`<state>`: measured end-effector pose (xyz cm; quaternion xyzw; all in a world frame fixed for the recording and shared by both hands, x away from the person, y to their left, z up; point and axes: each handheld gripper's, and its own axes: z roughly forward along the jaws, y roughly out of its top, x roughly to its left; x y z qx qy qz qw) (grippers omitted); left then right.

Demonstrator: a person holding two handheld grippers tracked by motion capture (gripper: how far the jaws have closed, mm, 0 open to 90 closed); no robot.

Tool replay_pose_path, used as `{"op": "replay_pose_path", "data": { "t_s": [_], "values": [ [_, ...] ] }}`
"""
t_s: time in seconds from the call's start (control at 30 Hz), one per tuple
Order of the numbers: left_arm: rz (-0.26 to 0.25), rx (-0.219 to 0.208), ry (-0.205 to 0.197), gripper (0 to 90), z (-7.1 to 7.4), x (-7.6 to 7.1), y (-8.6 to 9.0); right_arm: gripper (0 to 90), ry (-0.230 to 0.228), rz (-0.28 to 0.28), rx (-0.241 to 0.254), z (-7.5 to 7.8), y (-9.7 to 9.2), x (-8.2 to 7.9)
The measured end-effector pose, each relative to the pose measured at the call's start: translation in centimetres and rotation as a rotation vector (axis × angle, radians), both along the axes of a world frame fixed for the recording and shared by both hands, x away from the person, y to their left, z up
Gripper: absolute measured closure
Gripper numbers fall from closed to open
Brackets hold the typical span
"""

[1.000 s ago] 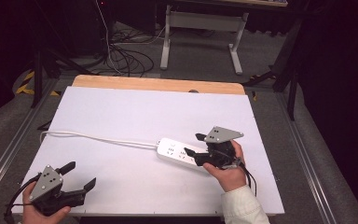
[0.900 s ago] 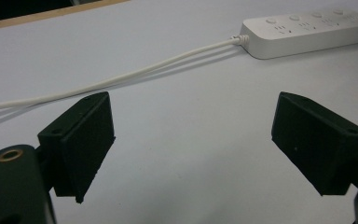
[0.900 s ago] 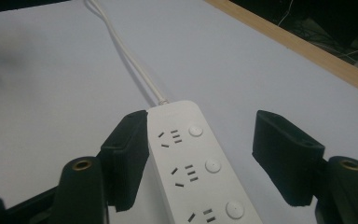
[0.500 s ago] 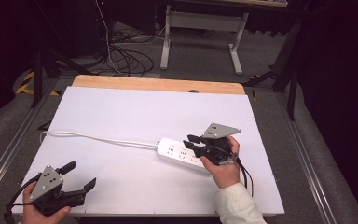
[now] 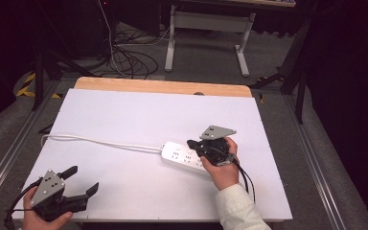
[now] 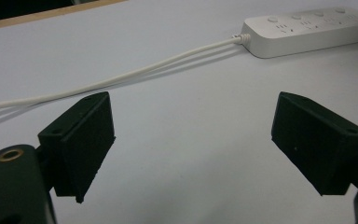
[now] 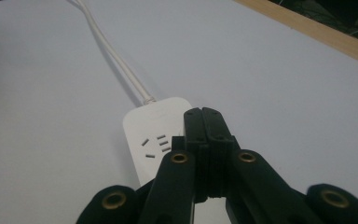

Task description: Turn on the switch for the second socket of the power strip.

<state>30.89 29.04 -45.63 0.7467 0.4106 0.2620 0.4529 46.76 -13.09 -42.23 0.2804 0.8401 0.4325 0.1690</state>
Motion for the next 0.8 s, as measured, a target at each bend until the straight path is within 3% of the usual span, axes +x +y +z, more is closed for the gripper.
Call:
{"op": "replay_pose_path", "data": {
  "t_s": [0.47,0.8],
  "values": [
    [-0.002,0.003,0.002,13.7,0.0,0.0,0.0,90.0,0.027,-0.029,-0.064,-1.6,0.6,0.9],
    [-0.002,0.003,0.004,13.8,0.0,0.0,0.0,90.0,0.047,-0.053,-0.073,-2.6,0.5,1.4]
  ]
}}
